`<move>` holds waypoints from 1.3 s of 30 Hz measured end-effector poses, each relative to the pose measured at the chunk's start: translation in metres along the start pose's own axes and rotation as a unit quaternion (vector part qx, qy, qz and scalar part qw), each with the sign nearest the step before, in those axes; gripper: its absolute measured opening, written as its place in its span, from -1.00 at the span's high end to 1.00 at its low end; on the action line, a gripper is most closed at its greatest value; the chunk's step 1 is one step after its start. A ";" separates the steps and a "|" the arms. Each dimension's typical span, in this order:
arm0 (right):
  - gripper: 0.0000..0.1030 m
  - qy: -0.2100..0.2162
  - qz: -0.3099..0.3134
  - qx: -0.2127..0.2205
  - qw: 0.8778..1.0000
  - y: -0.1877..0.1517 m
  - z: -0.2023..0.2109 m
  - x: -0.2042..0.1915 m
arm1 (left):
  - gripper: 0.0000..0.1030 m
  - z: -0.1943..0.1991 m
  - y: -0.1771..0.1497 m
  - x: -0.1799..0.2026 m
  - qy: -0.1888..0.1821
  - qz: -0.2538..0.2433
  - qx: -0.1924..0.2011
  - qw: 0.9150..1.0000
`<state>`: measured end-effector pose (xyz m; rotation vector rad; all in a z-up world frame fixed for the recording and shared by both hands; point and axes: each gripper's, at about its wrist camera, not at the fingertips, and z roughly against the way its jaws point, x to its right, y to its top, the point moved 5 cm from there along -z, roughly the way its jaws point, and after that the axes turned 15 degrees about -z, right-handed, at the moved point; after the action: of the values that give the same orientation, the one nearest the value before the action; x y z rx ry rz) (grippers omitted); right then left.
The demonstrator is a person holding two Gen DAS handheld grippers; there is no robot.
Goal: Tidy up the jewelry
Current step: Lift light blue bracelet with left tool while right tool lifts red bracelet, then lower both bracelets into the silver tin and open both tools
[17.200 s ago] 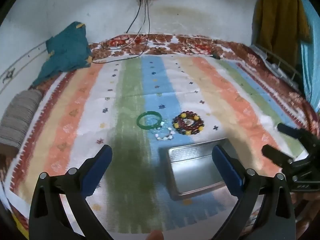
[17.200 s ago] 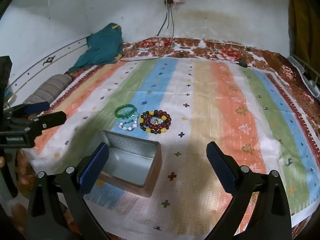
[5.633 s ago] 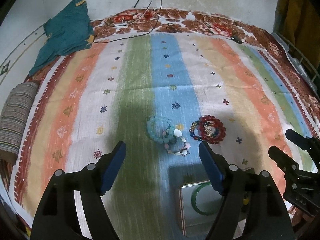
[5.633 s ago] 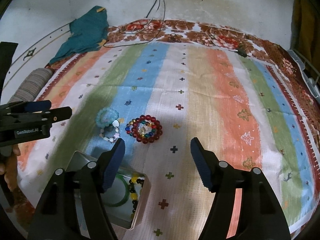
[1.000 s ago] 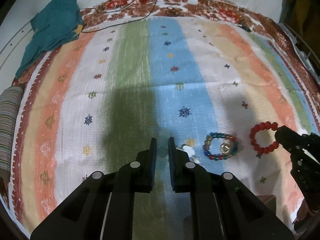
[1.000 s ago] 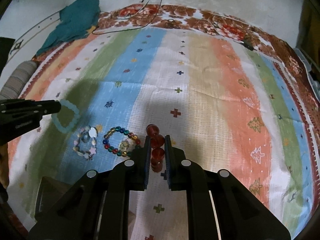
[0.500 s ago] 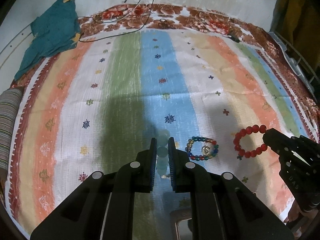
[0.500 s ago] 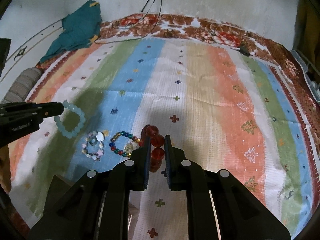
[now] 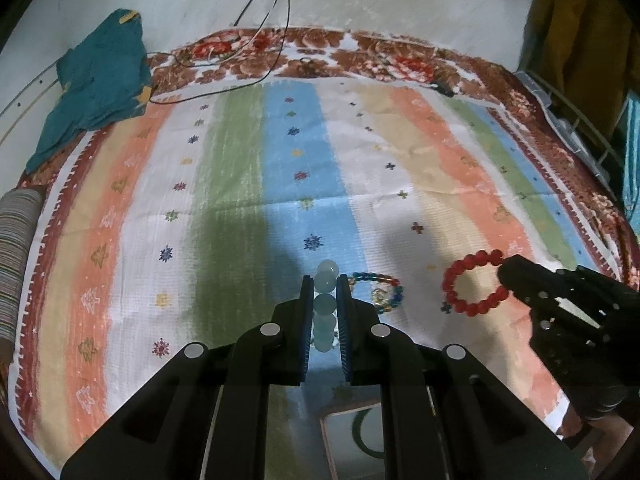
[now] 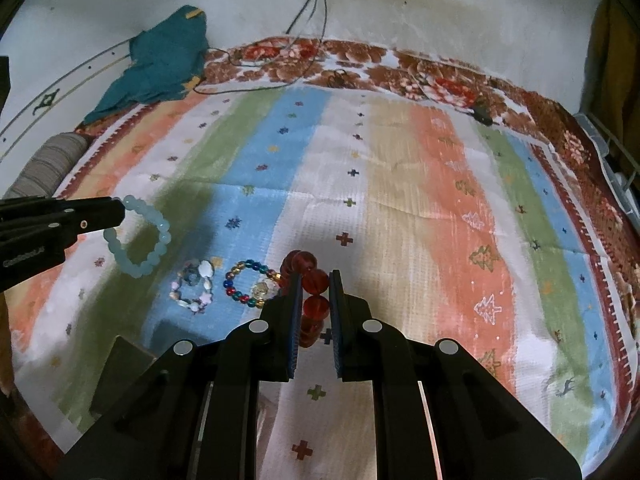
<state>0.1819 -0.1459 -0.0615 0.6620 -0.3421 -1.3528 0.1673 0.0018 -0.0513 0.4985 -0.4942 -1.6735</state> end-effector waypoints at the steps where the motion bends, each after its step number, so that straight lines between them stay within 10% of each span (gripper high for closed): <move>1: 0.73 0.001 0.001 0.003 1.000 -0.001 0.003 -0.001 | 0.79 0.003 -0.001 0.001 -0.001 0.000 0.002 1.000; 39: 0.73 0.052 0.009 0.029 0.998 -0.038 0.066 -0.025 | 0.79 0.076 -0.036 0.043 -0.040 -0.015 0.059 0.997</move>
<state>0.1084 -0.1399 -0.0305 0.7725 -0.3036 -1.2896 0.0884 -0.0324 -0.0124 0.5282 -0.6489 -1.7040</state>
